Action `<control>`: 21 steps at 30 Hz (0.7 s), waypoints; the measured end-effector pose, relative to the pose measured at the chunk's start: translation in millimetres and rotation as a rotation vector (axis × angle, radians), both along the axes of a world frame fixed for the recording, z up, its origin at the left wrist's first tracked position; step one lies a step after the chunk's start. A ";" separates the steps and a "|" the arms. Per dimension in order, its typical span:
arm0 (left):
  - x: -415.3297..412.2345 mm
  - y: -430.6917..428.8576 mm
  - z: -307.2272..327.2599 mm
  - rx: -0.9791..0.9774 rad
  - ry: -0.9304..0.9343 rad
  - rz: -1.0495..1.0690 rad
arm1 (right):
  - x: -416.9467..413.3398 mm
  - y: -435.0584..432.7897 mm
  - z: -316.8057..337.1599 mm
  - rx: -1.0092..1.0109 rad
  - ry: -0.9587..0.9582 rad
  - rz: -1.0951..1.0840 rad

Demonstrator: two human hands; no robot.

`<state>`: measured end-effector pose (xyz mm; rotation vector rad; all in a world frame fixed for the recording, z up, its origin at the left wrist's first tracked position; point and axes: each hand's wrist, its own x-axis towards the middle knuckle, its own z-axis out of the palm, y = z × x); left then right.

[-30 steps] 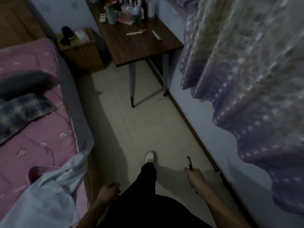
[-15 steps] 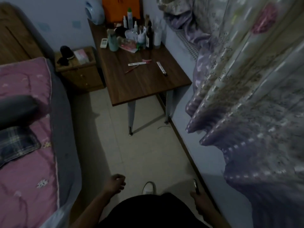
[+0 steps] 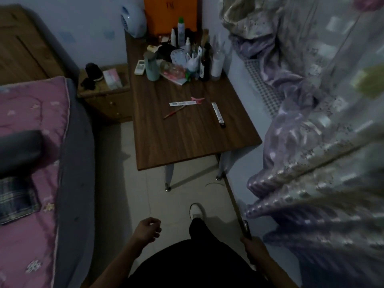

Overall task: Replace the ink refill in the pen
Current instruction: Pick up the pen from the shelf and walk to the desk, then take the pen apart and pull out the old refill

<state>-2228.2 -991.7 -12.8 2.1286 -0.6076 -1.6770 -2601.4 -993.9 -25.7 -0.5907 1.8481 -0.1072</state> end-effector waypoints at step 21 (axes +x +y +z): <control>48.3 -170.1 25.5 -0.067 -0.028 0.372 | 165.7 -344.6 56.9 -0.132 -0.167 0.365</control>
